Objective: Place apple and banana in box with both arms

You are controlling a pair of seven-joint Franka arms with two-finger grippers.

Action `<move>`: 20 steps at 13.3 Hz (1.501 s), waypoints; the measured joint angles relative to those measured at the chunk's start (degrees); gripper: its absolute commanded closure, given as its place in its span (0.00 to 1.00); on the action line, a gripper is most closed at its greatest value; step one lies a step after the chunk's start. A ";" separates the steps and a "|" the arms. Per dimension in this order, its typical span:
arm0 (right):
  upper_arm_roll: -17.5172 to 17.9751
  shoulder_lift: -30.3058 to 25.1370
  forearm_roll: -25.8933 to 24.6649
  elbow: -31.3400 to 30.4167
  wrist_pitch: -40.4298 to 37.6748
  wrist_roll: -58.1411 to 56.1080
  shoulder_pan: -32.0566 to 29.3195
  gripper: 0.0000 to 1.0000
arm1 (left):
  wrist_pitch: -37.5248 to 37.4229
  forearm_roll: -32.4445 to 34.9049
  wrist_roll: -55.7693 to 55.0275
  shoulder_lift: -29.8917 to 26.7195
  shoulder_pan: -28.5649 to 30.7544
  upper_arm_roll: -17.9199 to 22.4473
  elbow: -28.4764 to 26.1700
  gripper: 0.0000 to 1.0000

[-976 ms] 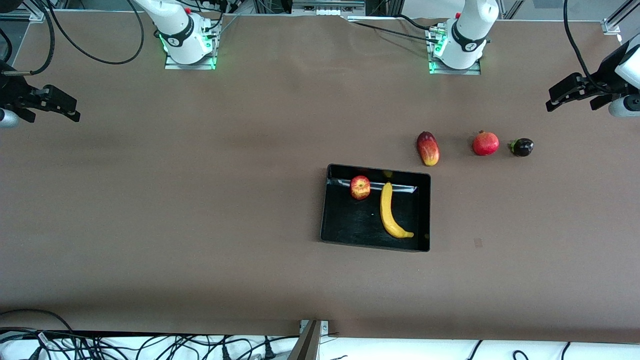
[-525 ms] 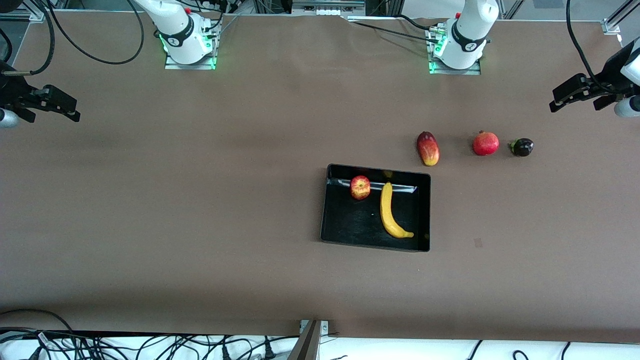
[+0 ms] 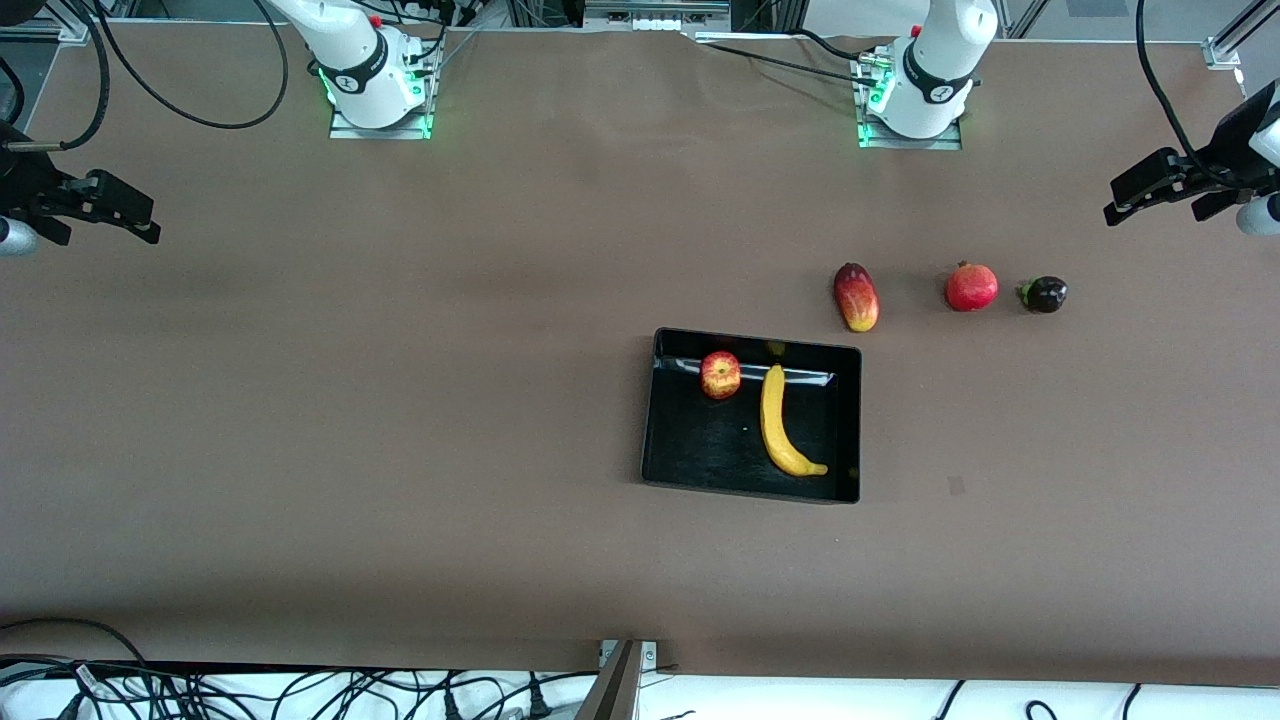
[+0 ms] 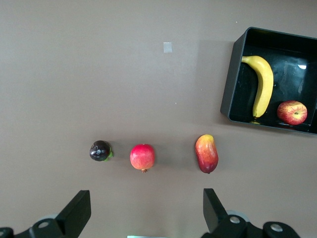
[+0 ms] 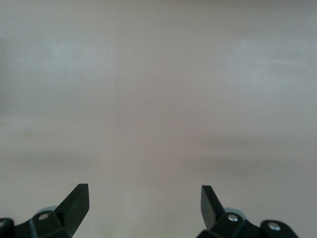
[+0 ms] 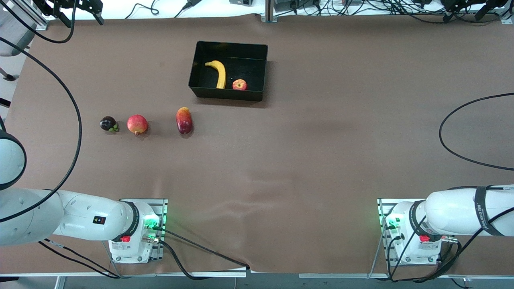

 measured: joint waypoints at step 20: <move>0.00 0.00 0.00 0.00 0.00 0.00 0.00 0.00 | 3.73 0.00 -4.86 3.39 -0.10 -0.83 -0.23 0.00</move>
